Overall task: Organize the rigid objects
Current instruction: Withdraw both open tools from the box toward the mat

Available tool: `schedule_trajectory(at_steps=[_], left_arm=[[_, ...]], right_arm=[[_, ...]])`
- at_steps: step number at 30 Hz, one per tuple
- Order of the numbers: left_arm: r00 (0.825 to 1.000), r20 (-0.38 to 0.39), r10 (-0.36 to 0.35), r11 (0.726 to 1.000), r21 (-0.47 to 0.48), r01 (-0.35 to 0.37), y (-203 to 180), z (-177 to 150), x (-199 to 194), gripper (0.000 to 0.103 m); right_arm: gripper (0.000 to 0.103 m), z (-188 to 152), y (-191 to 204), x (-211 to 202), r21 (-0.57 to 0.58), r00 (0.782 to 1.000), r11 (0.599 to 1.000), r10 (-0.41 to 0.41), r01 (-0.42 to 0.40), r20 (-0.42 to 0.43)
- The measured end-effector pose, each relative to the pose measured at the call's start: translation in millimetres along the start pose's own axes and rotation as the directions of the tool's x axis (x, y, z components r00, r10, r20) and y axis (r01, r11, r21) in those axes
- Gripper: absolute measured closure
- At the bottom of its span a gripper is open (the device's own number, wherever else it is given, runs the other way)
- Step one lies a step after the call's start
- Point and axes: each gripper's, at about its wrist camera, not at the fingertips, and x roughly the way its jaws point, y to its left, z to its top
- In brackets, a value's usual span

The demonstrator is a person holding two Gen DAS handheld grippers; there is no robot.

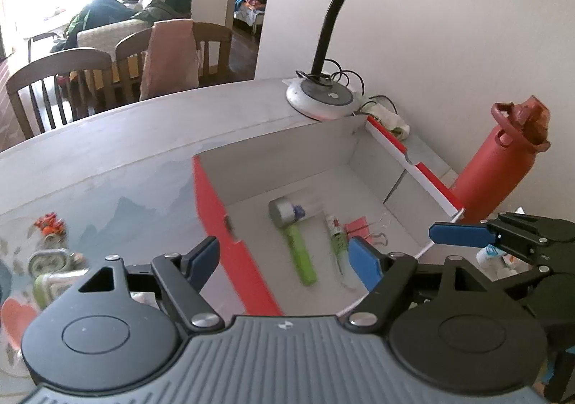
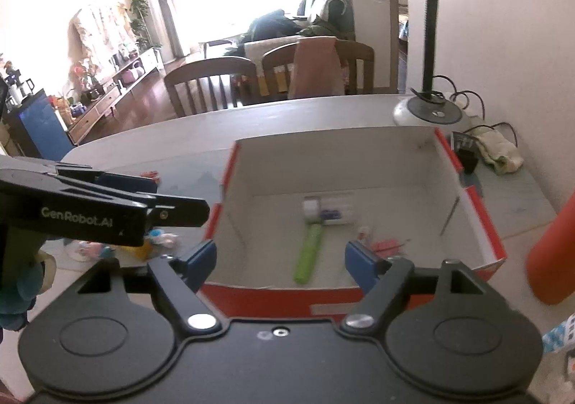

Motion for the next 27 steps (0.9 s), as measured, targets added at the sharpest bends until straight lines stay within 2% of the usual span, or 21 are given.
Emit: schedule_trajectory(at_steps=[11,16,23,27], left_arm=[[0.999,0.047,0.019,0.999,-0.041,-0.017,55.6,-40.0,-59.2,0.016],[0.997,0.074,0.032,0.998,-0.054,-0.028,85.6,-58.4,-81.2,0.0],[0.992,0.103,0.078,0.994,-0.078,-0.07,134.3,-81.8,-105.3,0.0],[0.993,0.065,0.101,0.988,-0.125,-0.092,170.0,-90.7,-110.1,0.0]], right_arm=[[0.01,-10.0,66.5,-3.0,-0.031,0.997,0.998,0.054,-0.052,0.05],[0.01,-12.5,95.9,5.8,-0.036,0.997,0.997,0.067,-0.065,0.04],[0.01,-16.8,134.0,21.3,-0.056,0.997,0.995,0.081,-0.08,0.016],[0.01,-20.6,160.8,30.5,-0.103,0.993,0.988,0.114,-0.115,-0.011]])
